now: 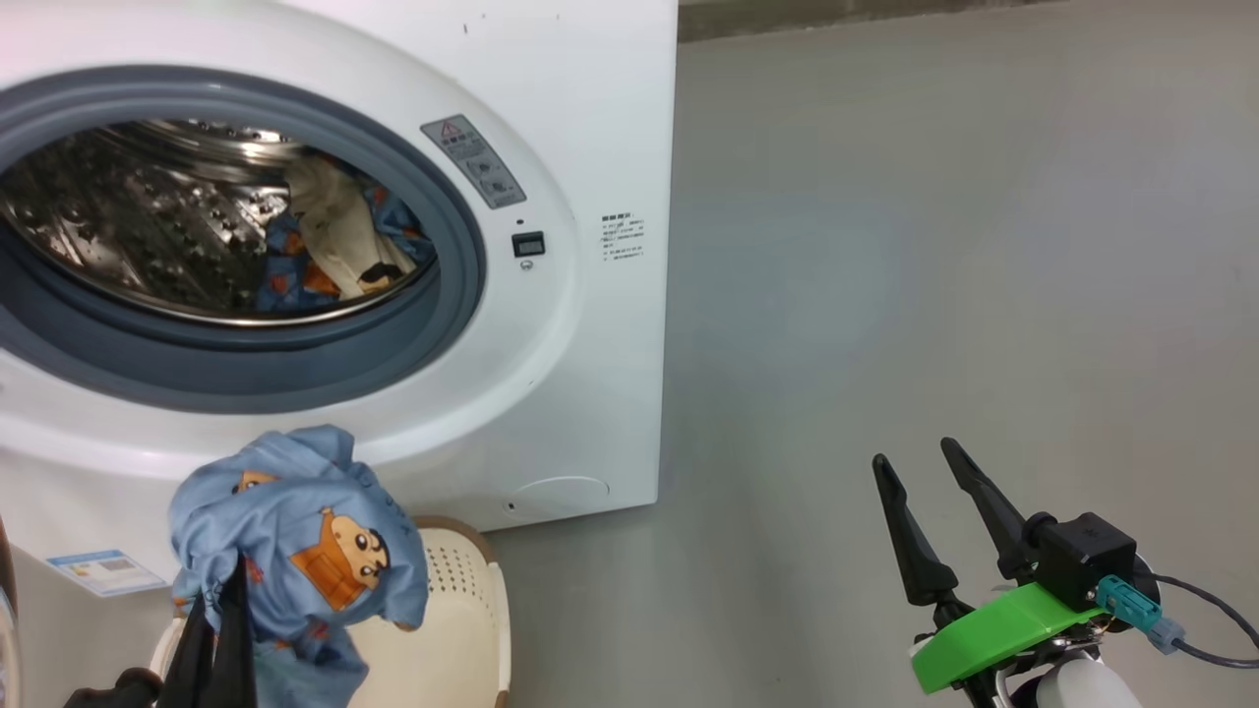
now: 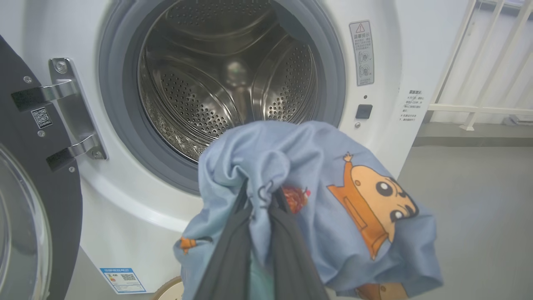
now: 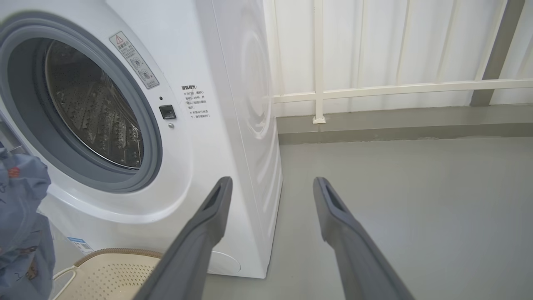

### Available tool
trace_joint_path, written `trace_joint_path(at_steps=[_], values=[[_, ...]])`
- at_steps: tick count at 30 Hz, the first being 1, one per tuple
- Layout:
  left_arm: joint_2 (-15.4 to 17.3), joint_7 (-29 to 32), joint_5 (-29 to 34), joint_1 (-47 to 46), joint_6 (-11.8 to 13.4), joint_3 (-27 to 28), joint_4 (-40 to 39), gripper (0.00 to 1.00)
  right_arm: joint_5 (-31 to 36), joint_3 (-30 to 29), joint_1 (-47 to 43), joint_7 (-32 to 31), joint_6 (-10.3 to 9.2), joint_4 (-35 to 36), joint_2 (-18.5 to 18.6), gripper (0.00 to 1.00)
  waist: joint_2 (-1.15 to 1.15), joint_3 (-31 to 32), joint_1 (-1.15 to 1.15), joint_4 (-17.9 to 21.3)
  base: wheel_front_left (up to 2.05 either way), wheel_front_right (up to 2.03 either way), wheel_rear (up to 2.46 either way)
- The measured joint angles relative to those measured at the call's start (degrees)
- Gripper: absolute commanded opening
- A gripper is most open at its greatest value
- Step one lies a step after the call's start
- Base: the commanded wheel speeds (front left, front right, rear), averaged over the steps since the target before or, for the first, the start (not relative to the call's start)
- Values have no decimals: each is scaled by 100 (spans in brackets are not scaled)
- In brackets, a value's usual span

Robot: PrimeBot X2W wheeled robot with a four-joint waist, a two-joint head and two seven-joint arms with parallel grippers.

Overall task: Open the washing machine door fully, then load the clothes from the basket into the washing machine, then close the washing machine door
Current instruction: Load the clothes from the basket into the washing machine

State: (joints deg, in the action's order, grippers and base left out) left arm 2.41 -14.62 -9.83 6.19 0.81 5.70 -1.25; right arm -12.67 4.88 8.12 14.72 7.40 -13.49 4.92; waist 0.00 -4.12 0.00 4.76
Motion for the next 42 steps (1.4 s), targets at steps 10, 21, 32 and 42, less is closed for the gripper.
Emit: trace_joint_path(at_steps=[10,21,32,42], values=[[0,0,3,230,103,-22,-53,0,10,-1,-3,0,0,-27,-42,100,0,250,0,29,0,0,0],[0,0,-5,349,174,-43,-110,0,18,-1,-140,0,0,-27,-45,100,0,311,0,14,0,0,0],[0,0,-24,118,96,-41,12,0,16,48,-204,0,0,-33,-48,100,0,148,0,71,0,0,0],[-19,-1,-2,-1300,-146,288,415,0,3,138,-54,0,0,3,-40,100,0,-303,1,205,0,0,0]])
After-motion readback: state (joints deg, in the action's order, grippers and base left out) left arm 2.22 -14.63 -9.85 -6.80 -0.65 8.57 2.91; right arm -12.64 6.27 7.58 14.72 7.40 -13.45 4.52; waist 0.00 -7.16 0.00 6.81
